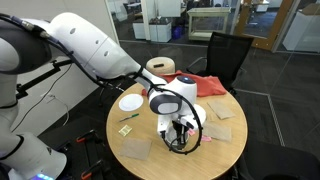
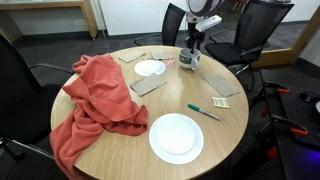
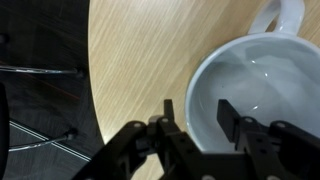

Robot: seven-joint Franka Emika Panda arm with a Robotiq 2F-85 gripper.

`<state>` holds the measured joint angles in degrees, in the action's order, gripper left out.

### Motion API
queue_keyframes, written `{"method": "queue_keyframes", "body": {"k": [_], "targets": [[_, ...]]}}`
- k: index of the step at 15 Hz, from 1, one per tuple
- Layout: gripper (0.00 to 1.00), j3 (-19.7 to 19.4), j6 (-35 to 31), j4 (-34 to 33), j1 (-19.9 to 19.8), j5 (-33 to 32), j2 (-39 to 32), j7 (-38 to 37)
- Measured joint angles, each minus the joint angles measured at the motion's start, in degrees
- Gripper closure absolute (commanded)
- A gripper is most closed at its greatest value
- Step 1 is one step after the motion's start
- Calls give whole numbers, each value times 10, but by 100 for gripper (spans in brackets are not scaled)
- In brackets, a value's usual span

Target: Move the mug cup to the right

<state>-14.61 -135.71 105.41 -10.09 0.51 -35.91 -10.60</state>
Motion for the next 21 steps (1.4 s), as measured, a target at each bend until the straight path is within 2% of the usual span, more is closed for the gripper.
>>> {"method": "queue_keyframes", "body": {"k": [3, 7, 10, 14, 21], "targets": [[0, -1, 0, -5, 0, -1, 1, 0], [0, -1, 1, -1, 1, -9, 20, 0], [0, 1, 1, 24, 2, -18, 64, 8], [0, 14, 10, 77, 2, -21, 150, 71], [0, 57, 84, 147, 4, -22, 269, 183]]}}
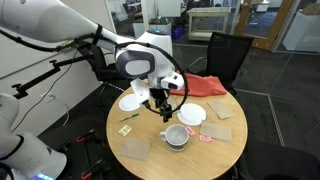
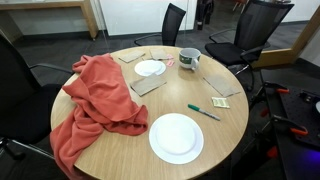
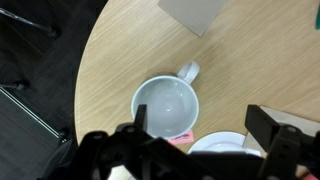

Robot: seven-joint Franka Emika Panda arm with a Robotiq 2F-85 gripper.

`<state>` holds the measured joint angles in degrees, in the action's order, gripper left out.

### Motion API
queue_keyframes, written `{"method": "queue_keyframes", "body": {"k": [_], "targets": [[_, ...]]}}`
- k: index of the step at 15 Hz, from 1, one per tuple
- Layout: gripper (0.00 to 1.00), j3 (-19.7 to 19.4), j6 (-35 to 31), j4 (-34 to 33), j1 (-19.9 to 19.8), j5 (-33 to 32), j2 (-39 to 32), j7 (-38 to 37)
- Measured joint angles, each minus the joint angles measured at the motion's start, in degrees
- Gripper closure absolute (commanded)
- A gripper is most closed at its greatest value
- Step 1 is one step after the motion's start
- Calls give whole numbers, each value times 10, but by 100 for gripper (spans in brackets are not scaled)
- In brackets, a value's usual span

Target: Move the mug cup to the right

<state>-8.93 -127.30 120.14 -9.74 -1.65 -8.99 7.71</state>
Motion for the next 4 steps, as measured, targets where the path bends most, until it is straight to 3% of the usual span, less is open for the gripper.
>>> {"method": "queue_keyframes", "body": {"k": [4], "targets": [[0, 9, 25, 18, 1, 0, 27, 25]]}}
